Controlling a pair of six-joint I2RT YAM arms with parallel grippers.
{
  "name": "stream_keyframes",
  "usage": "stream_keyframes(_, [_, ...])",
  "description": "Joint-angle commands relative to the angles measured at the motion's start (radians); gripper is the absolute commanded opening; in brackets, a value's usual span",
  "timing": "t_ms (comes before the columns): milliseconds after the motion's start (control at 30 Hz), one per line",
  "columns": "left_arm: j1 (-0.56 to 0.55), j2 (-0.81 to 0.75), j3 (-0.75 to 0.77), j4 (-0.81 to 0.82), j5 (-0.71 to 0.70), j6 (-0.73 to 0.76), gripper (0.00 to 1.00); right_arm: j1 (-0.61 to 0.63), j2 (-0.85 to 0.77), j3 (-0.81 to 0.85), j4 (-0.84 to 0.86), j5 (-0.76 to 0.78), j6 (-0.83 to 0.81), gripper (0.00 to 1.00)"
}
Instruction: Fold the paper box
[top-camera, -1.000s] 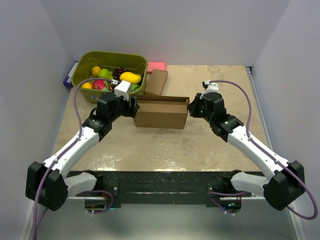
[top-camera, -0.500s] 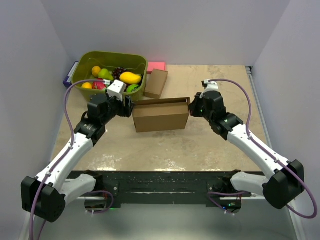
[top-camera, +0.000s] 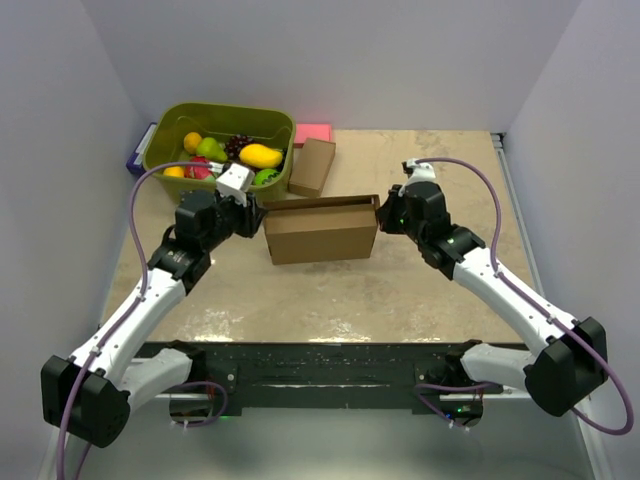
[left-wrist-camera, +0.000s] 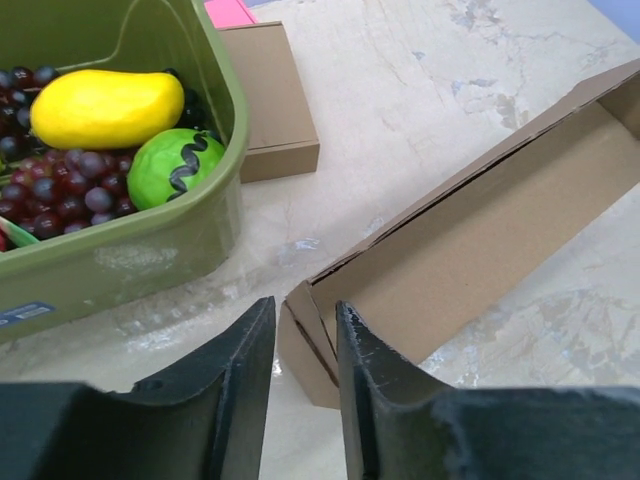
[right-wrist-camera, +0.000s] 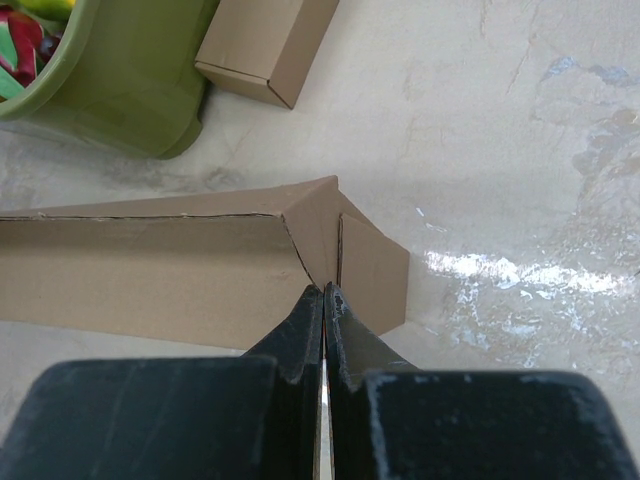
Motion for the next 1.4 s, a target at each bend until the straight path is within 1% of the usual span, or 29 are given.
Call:
stream_keyframes(0, [-0.012,0.007,-0.006,0.016,0.010,0.003,0.26,-0.002,0.018,-0.010,-0.071,0.052,-0.009,0.00])
stream_keyframes(67, [-0.020,0.009,-0.004,0.016,0.010,0.003,0.22,-0.004,0.018,-0.014,-0.068,0.055,-0.005,0.00])
stream_keyframes(100, [-0.023,0.014,-0.006,0.014,0.006,0.001,0.18,-0.004,0.017,-0.016,-0.068,0.055,-0.003,0.00])
stream_keyframes(233, [-0.049,0.020,-0.006,0.009,-0.016,0.001,0.12,-0.004,0.018,-0.017,-0.065,0.060,0.000,0.00])
stream_keyframes(400, [-0.074,0.029,-0.007,-0.024,-0.090,0.004,0.08,-0.004,0.018,-0.022,-0.062,0.066,0.005,0.00])
stream_keyframes(600, [-0.104,0.040,-0.021,-0.017,-0.075,-0.009,0.07,-0.004,0.031,-0.031,-0.049,0.060,0.008,0.00])
stream_keyframes(767, [-0.129,0.058,-0.015,-0.029,-0.078,-0.011,0.09,-0.004,0.025,-0.037,-0.048,0.070,0.012,0.00])
stream_keyframes(833, [-0.129,0.054,-0.013,-0.035,-0.090,-0.013,0.16,-0.004,0.023,-0.037,-0.051,0.070,0.011,0.00])
stream_keyframes(867, [-0.129,0.044,-0.013,-0.035,-0.093,-0.014,0.27,-0.004,0.018,-0.037,-0.054,0.070,0.011,0.00])
stream_keyframes(933, [-0.129,0.032,-0.015,-0.031,-0.087,-0.017,0.37,-0.004,0.009,-0.028,-0.065,0.060,0.011,0.00])
stream_keyframes(967, [-0.127,0.024,-0.012,-0.029,-0.084,-0.019,0.47,-0.004,0.002,-0.025,-0.068,0.055,0.011,0.00])
stream_keyframes(1000, [-0.129,0.021,-0.009,-0.029,-0.079,-0.019,0.52,-0.004,-0.003,-0.017,-0.071,0.052,0.011,0.00])
stream_keyframes(1033, [-0.129,0.018,-0.004,-0.029,-0.081,-0.020,0.56,-0.002,-0.006,-0.014,-0.077,0.049,0.014,0.04])
stream_keyframes(1067, [-0.129,0.018,0.016,-0.034,-0.081,-0.023,0.63,-0.004,-0.009,-0.011,-0.078,0.043,0.015,0.11])
stream_keyframes(1133, [-0.129,0.017,0.036,-0.041,-0.072,-0.034,0.70,-0.004,-0.020,0.004,-0.086,0.026,0.017,0.19])
stream_keyframes(1167, [-0.129,0.014,0.050,-0.046,-0.072,-0.040,0.75,-0.004,-0.023,0.012,-0.089,0.021,0.014,0.23])
stream_keyframes(1200, [-0.129,0.008,0.053,-0.050,-0.061,-0.052,0.78,-0.004,-0.032,0.024,-0.095,0.020,0.014,0.34])
stream_keyframes(1267, [-0.129,-0.006,0.053,-0.053,-0.050,-0.065,0.84,-0.002,-0.040,0.039,-0.101,0.018,0.008,0.45])
stream_keyframes(1300, [-0.129,-0.014,0.053,-0.061,-0.050,-0.075,0.86,-0.002,-0.051,0.055,-0.117,0.020,0.003,0.57])
stream_keyframes(1367, [-0.127,-0.034,0.056,-0.079,-0.053,-0.086,0.90,-0.002,-0.061,0.073,-0.137,0.026,-0.009,0.66])
